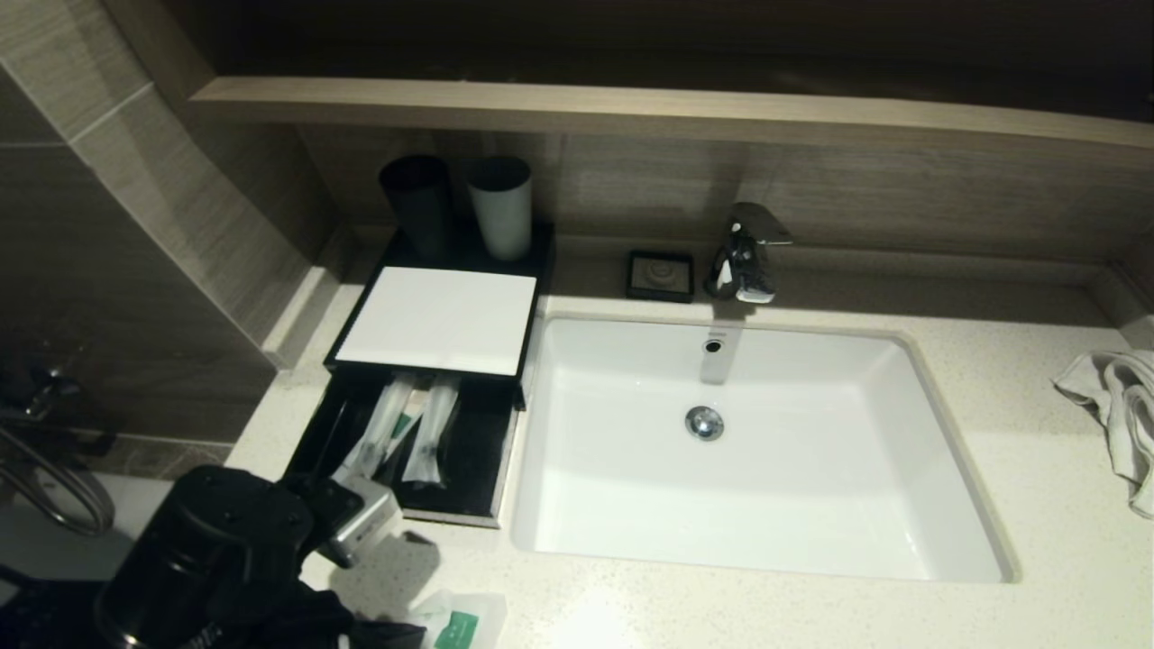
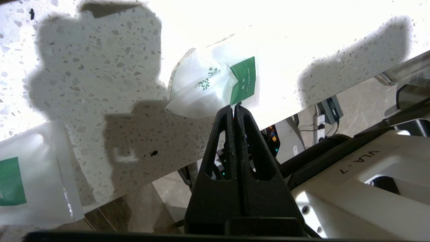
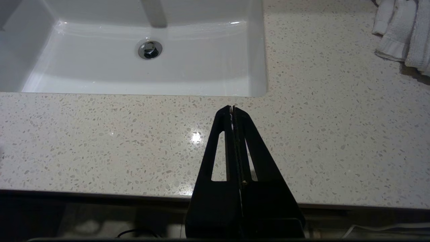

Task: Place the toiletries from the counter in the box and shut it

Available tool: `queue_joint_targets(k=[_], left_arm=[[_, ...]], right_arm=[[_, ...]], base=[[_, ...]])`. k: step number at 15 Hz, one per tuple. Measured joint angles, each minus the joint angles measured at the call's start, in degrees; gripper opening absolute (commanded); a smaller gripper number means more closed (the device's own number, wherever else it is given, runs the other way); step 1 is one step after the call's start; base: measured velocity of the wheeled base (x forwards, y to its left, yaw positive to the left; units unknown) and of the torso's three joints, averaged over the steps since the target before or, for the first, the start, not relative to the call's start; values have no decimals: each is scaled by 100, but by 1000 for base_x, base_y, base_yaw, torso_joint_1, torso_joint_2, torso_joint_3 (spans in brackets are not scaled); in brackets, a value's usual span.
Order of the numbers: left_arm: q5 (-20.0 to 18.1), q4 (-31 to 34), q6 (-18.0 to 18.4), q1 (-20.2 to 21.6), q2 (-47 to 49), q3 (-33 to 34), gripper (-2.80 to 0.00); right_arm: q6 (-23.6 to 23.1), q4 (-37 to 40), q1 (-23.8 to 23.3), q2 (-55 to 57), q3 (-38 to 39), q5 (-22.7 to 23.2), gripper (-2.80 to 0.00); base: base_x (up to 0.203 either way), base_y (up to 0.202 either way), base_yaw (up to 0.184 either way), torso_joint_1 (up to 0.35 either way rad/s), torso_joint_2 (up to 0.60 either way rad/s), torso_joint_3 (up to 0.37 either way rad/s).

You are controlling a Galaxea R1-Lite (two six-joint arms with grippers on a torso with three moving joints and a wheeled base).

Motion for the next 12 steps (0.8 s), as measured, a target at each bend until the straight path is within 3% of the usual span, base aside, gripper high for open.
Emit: queue_joint_targets(k=[11,12], left_arm=[[14,-260,-63,0,71,137,-280],[14,-275,-66,0,74,149,0]], right_arm=[[-2,0,0,0,0,-2,-280],[0,2,0,0,0,-5,-280]], base=[[0,0,0,0,0,0],[0,0,0,0,0,0]])
